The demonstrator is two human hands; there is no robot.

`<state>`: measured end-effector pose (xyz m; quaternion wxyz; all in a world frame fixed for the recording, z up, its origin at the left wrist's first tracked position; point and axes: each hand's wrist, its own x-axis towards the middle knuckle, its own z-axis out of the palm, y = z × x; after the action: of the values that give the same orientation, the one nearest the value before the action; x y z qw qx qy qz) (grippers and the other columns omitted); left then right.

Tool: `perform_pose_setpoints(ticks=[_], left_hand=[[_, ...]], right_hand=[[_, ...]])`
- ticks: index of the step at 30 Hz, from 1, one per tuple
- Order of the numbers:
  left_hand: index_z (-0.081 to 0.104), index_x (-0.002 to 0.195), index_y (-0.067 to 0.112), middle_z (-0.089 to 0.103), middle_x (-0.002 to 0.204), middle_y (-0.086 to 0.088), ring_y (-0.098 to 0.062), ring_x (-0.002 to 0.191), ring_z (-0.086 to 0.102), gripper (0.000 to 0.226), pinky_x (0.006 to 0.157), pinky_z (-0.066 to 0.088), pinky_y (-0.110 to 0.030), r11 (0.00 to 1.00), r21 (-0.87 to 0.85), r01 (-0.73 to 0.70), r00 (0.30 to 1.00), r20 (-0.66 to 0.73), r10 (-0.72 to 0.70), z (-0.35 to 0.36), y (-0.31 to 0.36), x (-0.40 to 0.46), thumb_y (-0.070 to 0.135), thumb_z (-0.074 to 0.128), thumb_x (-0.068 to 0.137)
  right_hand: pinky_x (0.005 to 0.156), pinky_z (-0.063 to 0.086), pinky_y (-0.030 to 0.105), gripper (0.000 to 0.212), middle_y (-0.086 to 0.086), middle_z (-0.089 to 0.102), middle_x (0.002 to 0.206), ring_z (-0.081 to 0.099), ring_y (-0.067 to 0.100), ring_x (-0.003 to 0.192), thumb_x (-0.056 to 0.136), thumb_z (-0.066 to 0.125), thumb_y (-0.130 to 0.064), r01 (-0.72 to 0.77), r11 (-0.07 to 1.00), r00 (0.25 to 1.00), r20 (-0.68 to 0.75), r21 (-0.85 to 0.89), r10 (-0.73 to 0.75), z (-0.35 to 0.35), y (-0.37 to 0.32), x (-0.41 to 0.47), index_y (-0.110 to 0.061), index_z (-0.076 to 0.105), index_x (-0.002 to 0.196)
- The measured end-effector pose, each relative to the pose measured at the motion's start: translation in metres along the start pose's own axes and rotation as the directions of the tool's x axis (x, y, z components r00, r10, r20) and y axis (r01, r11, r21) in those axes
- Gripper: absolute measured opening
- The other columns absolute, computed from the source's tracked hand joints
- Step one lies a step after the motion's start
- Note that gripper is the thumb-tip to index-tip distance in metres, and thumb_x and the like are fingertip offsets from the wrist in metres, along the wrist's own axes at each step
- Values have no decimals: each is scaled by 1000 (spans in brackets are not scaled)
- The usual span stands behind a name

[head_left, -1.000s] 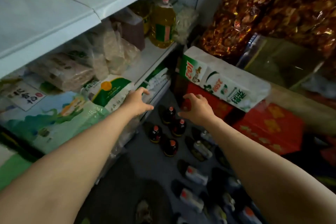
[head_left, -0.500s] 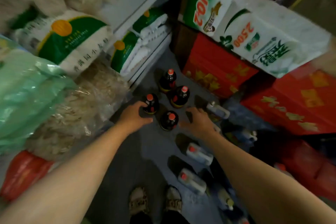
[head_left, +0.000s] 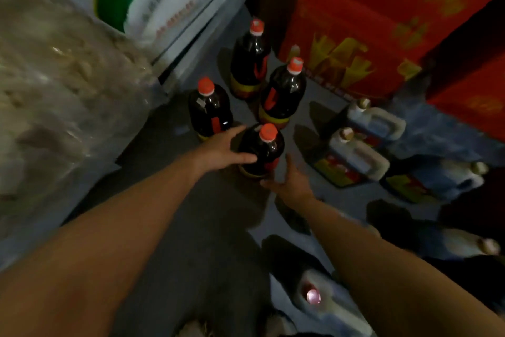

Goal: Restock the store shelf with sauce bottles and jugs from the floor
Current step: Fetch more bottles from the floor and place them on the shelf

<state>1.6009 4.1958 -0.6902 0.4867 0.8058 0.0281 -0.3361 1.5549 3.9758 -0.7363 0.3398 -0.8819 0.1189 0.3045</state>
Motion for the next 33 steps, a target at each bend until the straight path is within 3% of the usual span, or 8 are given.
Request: perform_pose_setpoints(ticks=[3,8,14,17,21,24,27,33], left_hand=[[29,154,37,44,152,11,-11,139,42,131,117,36,-43,994,-92,-51,996,73,57,8,-8,33,65,92,42],[31,153,33,47,149,8,-18,138,44,127,116,36,-47,976,-195,-98,994,34,106,20,-16,47,59,92,46],[39,145,27,52,141,7,-17,131,49,117,113,40,-45,966,-227,-127,988,-120,102,29,-29,26,56,91,44],[37,149,28,50,144,8,-16,134,47,116,113,39,-42,969,-202,-145,986,-108,125,28,-29,21,55,92,50],[46,144,30,54,139,6,-16,128,49,83,109,40,-37,975,-200,-100,985,-160,68,24,-18,18,49,82,71],[57,131,31,61,127,10,-13,117,57,76,104,46,-37,960,-273,-69,983,-183,18,22,-15,9,66,77,68],[63,111,36,69,106,14,-7,101,63,52,90,50,-27,932,-347,-108,976,-213,34,24,-14,4,67,73,71],[66,122,25,74,112,5,-15,108,69,72,103,49,-38,920,-363,-149,976,-203,79,13,-4,1,70,74,66]], right_hand=[[121,30,43,116,8,27,165,30,30,150,79,85,-39,69,994,998,-8,81,-69,24,22,34,-19,6,162],[114,31,21,114,0,34,159,31,11,146,73,90,-19,270,912,963,-63,308,-264,51,43,56,-21,16,159],[122,30,51,104,1,37,158,32,23,149,74,88,-13,281,859,959,-90,429,-269,61,39,55,-27,25,154],[121,32,51,102,0,40,156,36,23,147,74,88,-10,246,834,966,-59,493,-250,58,37,51,-26,27,155],[117,37,42,92,-13,49,140,44,13,136,74,88,-11,201,791,966,14,577,-256,52,34,42,-29,38,150],[111,41,34,88,-16,53,139,47,8,130,73,88,-18,143,757,949,130,638,-289,54,33,31,-28,43,148],[114,42,44,97,-10,56,145,50,15,136,62,95,-31,82,699,941,176,711,-289,64,31,24,-31,48,147],[115,37,58,82,-6,59,142,50,25,136,65,93,-34,10,642,928,232,767,-292,60,22,15,-39,55,137]])
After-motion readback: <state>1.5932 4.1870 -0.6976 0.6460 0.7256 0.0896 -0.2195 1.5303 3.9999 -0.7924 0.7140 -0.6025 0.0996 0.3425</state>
